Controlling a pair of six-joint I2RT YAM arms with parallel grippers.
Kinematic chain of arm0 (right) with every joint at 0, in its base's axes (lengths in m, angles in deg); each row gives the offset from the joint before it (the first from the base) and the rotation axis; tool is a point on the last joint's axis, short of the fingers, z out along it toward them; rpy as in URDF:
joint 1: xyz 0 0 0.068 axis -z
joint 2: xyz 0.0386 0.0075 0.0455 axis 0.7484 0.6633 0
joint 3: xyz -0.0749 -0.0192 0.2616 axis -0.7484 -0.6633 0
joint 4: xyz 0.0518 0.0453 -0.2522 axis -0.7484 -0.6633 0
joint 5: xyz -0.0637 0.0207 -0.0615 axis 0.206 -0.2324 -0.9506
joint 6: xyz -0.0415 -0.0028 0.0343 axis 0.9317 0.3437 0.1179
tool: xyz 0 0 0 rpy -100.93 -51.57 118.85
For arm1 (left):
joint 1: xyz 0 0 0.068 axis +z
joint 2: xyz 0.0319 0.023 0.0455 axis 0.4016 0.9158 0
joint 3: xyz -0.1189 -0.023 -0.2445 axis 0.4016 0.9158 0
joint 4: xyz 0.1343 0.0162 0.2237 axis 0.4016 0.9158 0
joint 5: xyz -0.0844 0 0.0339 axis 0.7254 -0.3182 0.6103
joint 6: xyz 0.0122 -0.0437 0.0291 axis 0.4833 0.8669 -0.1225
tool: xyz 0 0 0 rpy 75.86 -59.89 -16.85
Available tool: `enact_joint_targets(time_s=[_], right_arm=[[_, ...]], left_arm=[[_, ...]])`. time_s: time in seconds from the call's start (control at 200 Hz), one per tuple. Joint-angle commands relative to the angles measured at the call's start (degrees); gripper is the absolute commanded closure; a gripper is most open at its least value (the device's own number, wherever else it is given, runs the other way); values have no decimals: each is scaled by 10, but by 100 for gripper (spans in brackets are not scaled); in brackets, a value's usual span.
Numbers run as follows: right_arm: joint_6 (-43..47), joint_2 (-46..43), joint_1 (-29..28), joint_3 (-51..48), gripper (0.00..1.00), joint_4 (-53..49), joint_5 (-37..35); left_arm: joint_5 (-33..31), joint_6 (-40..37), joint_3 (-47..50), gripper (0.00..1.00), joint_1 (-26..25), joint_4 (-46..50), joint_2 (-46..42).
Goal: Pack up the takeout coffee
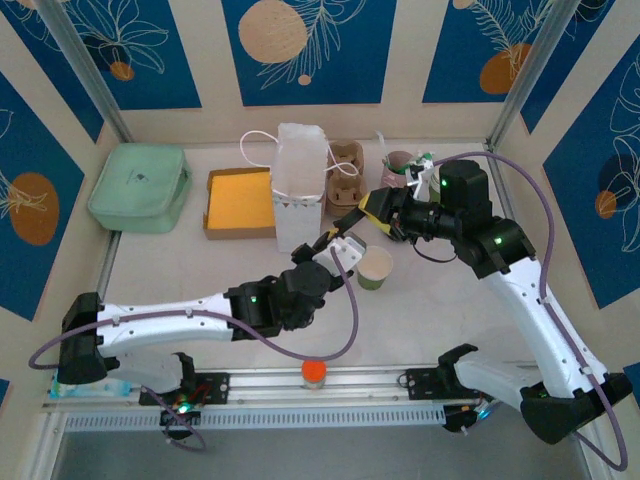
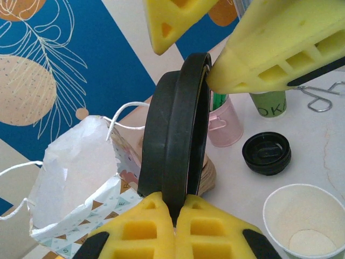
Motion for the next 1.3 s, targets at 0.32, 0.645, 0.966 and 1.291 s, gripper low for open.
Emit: enact_joint_targets(time_s=[0.32,0.645,0.966,1.291], right_arm=[[-2,-2,2,-6,79,8,20],[-13,-9,2,-20,89,26,28],[-33,-23,6,-40,96,68,42],[-46,-41,24,-65,100,92,54]], left_arm=[[3,-15,-4,100,-7,-31,-3],[9,-31,0,100,-10,-49,-1],[8,-44,7,81,-15,-76,-2],[12,-33,32,41,-15,-89,-27]])
